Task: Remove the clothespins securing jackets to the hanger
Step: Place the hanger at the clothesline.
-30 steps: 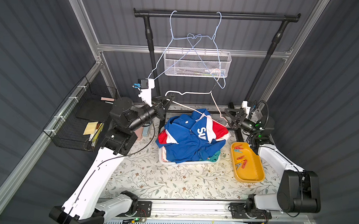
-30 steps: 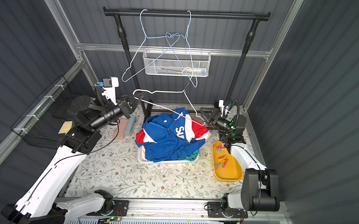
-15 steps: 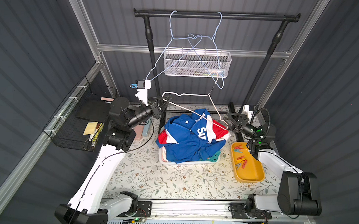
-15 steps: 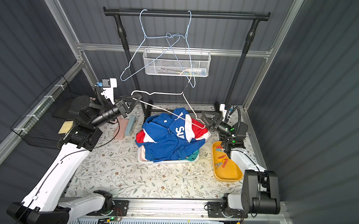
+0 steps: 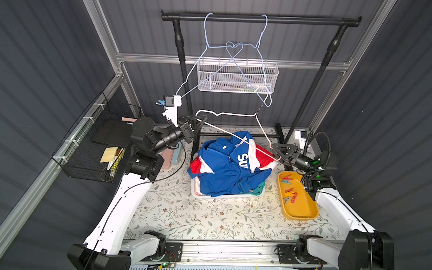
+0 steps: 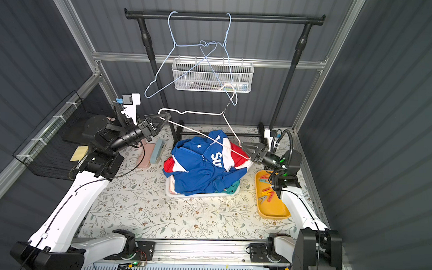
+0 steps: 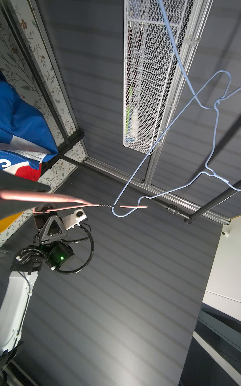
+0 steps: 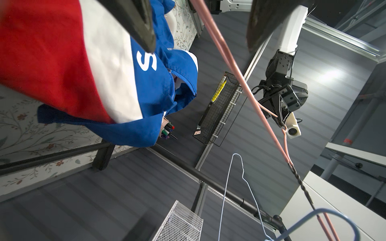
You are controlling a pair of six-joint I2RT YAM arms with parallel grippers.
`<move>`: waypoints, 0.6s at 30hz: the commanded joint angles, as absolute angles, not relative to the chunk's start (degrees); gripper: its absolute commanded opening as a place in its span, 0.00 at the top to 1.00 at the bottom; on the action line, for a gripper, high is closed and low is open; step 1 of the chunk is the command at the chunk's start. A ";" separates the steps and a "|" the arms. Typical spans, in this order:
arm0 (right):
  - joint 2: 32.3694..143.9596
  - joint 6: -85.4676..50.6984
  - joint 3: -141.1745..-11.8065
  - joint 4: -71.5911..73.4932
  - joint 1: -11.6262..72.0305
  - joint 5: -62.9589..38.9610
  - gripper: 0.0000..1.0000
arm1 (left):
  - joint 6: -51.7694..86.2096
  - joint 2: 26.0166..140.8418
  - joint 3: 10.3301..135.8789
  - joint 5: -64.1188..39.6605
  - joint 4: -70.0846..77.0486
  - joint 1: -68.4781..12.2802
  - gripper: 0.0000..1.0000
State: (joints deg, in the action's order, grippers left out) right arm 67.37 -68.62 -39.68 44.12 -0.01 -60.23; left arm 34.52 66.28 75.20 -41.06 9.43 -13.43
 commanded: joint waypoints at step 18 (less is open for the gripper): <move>58.67 -63.36 -39.38 32.71 0.27 -61.44 1.00 | 33.95 65.51 70.45 -45.17 12.86 -10.64 0.76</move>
